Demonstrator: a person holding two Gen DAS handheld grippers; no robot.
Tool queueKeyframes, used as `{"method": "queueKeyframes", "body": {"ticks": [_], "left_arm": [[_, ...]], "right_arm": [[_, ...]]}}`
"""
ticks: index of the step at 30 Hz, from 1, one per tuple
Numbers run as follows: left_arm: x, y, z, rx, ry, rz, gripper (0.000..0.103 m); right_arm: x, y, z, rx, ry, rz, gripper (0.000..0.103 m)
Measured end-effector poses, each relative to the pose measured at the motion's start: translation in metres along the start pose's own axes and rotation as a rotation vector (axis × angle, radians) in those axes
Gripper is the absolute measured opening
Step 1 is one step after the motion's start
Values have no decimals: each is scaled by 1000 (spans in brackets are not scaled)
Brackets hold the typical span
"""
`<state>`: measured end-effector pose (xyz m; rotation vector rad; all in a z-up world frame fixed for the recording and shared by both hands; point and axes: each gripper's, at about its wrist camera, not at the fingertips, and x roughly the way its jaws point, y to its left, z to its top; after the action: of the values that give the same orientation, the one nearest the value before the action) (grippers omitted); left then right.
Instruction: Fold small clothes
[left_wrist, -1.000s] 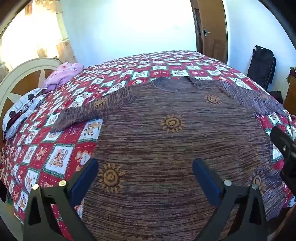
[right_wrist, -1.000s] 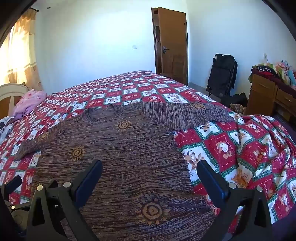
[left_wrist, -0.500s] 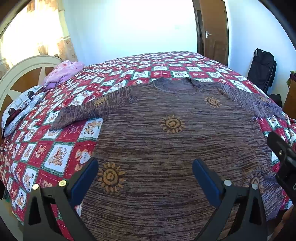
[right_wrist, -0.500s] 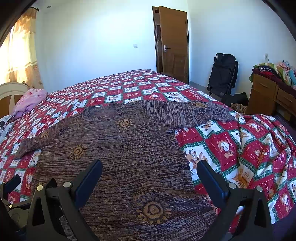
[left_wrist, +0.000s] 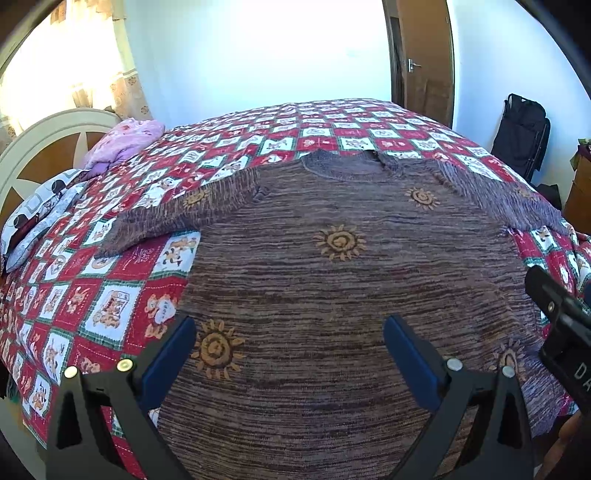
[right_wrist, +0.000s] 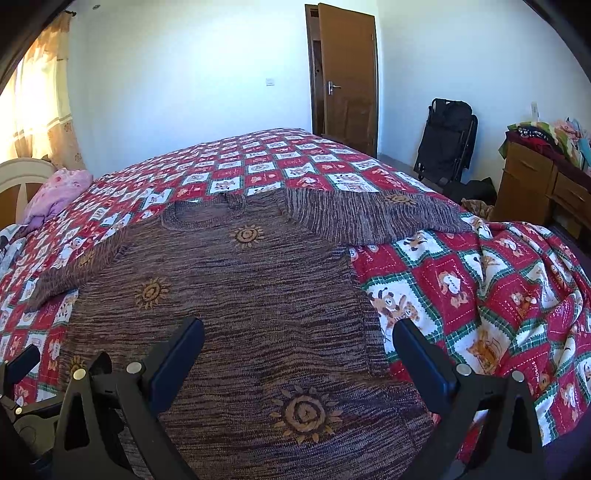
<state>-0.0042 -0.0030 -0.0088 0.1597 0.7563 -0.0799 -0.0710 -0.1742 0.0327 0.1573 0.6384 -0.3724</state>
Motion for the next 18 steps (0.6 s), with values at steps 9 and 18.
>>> {"method": "queueKeyframes", "body": {"ticks": [9,18], "left_arm": [[2,-2,0,-1,9,-3,103],[4,-2,0,-6,17,-5,103]], "right_arm": [[1,0,-1,-2,6,1,102],[4,2,-2,-7,18,-1,102]]}}
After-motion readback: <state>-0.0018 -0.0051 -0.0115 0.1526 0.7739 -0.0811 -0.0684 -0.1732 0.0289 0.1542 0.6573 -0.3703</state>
